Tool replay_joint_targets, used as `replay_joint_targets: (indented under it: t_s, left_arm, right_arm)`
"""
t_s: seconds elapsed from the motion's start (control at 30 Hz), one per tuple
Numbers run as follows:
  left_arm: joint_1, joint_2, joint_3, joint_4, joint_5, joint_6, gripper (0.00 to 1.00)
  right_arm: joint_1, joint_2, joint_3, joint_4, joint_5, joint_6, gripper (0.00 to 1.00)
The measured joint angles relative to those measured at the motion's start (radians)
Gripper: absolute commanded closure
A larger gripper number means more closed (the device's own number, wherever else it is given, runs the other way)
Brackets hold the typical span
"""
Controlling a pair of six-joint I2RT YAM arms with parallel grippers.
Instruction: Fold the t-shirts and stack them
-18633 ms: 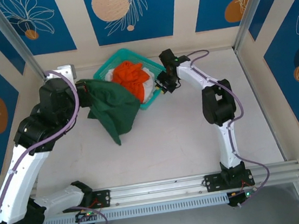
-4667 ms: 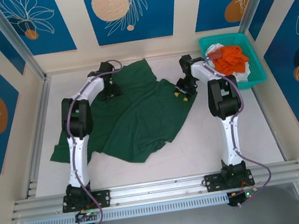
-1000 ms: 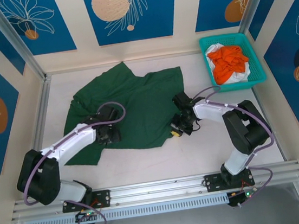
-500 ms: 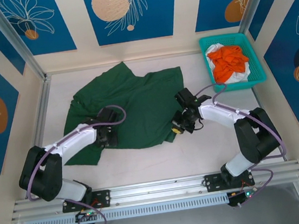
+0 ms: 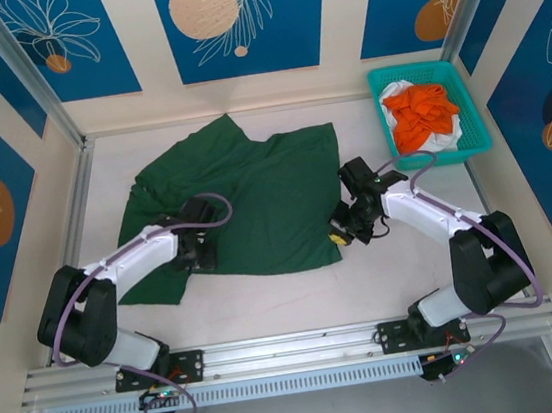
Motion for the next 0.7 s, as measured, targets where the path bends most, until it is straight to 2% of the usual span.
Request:
replay_joint_targets:
  t_s: [0.07, 0.13, 0.2, 0.27, 0.37, 0.47, 0.6, 0.7]
  left_arm:
    - [0.001, 0.000, 0.007, -0.005, 0.008, 0.006, 0.40]
    - [0.001, 0.000, 0.018, -0.017, 0.017, 0.014, 0.37]
    - [0.001, -0.002, 0.033, -0.034, 0.023, 0.021, 0.34]
    - [0.002, -0.010, 0.055, -0.053, 0.026, 0.027, 0.31]
    - [0.014, -0.037, 0.092, -0.082, 0.026, 0.028, 0.29]
    - [0.068, -0.072, 0.120, -0.099, 0.030, 0.028, 0.29]
    - [0.182, -0.105, 0.109, -0.113, 0.037, 0.026, 0.32]
    - [0.274, -0.128, 0.041, -0.103, 0.061, 0.006, 0.35]
  right_arm:
    - [-0.009, 0.000, -0.005, -0.023, 0.000, -0.023, 0.98]
    - [-0.022, 0.000, -0.028, -0.031, 0.000, -0.042, 0.91]
    - [-0.038, -0.001, -0.071, -0.033, 0.000, -0.053, 0.90]
    - [-0.050, -0.009, -0.113, -0.041, 0.000, -0.055, 0.83]
    - [-0.064, -0.051, -0.153, -0.067, 0.006, -0.042, 0.59]
    - [-0.071, -0.148, -0.159, -0.095, 0.039, -0.013, 0.45]
    - [-0.071, -0.303, -0.161, -0.100, 0.077, 0.036, 0.43]
    - [-0.070, -0.338, -0.170, -0.071, 0.070, 0.061, 0.48]
